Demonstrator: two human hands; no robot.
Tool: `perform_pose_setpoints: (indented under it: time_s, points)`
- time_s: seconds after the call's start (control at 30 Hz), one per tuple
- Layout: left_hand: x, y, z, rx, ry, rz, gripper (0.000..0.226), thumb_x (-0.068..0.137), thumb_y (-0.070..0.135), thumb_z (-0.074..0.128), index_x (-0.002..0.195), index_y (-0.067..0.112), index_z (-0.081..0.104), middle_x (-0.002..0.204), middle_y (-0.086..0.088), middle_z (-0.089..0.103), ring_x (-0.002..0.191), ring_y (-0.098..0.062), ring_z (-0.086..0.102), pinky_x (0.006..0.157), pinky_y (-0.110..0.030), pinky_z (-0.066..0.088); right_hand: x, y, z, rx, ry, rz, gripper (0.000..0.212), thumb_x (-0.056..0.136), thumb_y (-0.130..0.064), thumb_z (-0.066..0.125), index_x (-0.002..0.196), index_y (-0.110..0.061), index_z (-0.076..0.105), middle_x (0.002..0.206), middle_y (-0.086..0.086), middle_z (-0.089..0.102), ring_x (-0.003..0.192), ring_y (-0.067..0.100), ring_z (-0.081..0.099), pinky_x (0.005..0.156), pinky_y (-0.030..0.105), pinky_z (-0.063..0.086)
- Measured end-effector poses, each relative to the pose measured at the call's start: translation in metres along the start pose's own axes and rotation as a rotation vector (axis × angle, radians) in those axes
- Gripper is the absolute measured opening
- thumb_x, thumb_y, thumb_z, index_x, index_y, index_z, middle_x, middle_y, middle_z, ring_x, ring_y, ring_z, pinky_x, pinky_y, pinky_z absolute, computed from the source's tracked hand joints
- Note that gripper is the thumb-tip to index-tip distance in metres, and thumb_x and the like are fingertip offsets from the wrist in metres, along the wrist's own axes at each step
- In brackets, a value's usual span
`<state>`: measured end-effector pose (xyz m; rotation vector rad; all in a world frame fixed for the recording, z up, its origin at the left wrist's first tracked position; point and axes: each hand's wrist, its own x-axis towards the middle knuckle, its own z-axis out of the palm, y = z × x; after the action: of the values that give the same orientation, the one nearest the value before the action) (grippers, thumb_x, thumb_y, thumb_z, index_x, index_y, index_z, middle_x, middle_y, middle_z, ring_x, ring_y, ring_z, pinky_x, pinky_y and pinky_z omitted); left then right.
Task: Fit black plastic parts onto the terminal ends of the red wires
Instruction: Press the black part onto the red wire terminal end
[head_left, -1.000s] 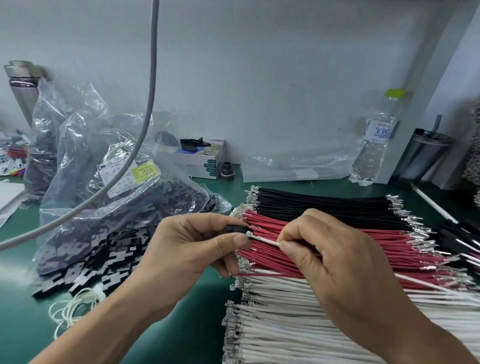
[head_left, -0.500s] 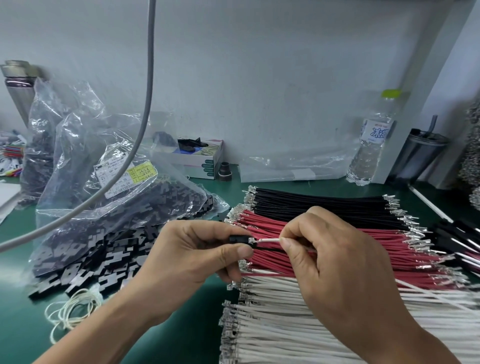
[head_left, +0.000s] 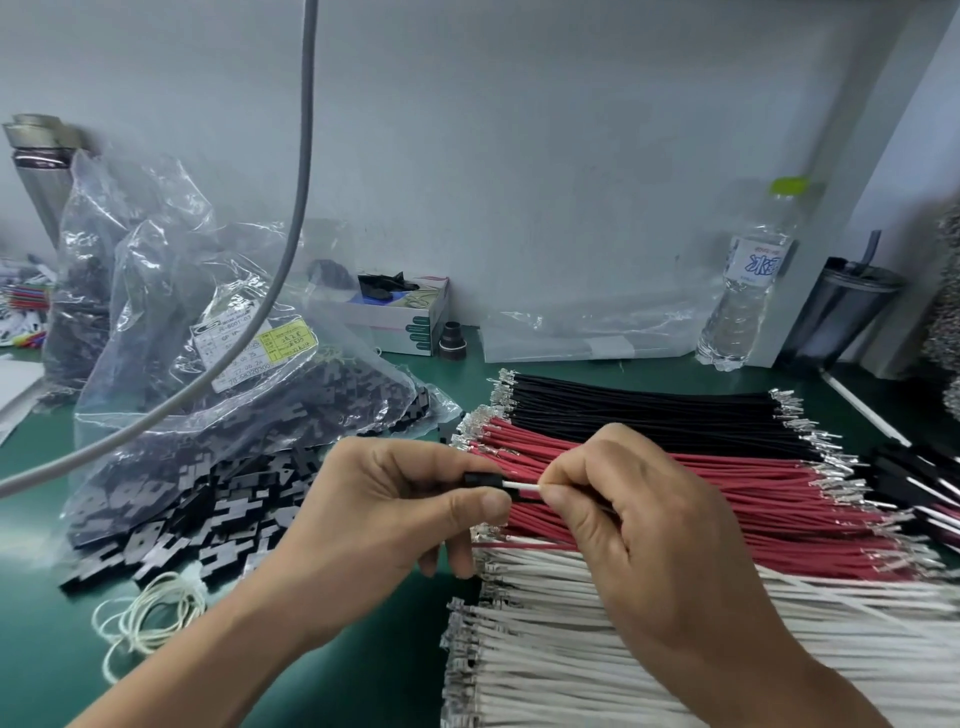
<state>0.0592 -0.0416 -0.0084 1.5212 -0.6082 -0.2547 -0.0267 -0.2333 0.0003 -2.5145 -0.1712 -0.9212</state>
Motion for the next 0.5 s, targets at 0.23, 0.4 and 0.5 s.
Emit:
perform_pose_setpoints:
  time_s: [0.23, 0.4, 0.5]
  points:
    - [-0.004, -0.004, 0.000, -0.005, -0.026, 0.023, 0.028, 0.073, 0.038, 0.087, 0.093, 0.019, 0.083, 0.073, -0.012, 0.077, 0.051, -0.023, 0.069, 0.045, -0.023, 0.049, 0.000, -0.002, 0.005, -0.043, 0.041, -0.118, 0.026, 0.098, -0.033, 0.048, 0.086, -0.020, 0.066, 0.082, -0.013, 0.054, 0.068, 0.005, 0.049, 0.058, 0.018, 0.037]
    - [0.004, 0.002, -0.004, -0.080, -0.020, 0.074, 0.024, 0.075, 0.022, 0.089, 0.094, 0.010, 0.082, 0.081, -0.019, 0.077, 0.051, -0.025, 0.068, 0.048, -0.029, 0.053, 0.007, 0.007, -0.014, -0.162, 0.044, -0.150, 0.023, 0.101, -0.044, 0.047, 0.092, -0.028, 0.062, 0.088, -0.016, 0.054, 0.079, 0.008, 0.052, 0.064, 0.025, 0.041]
    - [0.007, 0.011, -0.015, -0.185, 0.081, 0.038, 0.028, 0.071, 0.022, 0.084, 0.095, 0.008, 0.081, 0.085, -0.023, 0.076, 0.054, -0.027, 0.068, 0.049, -0.029, 0.055, 0.006, 0.012, -0.023, -0.180, -0.068, -0.011, 0.027, 0.098, -0.058, 0.040, 0.090, -0.038, 0.054, 0.084, -0.019, 0.052, 0.069, 0.005, 0.053, 0.057, 0.023, 0.038]
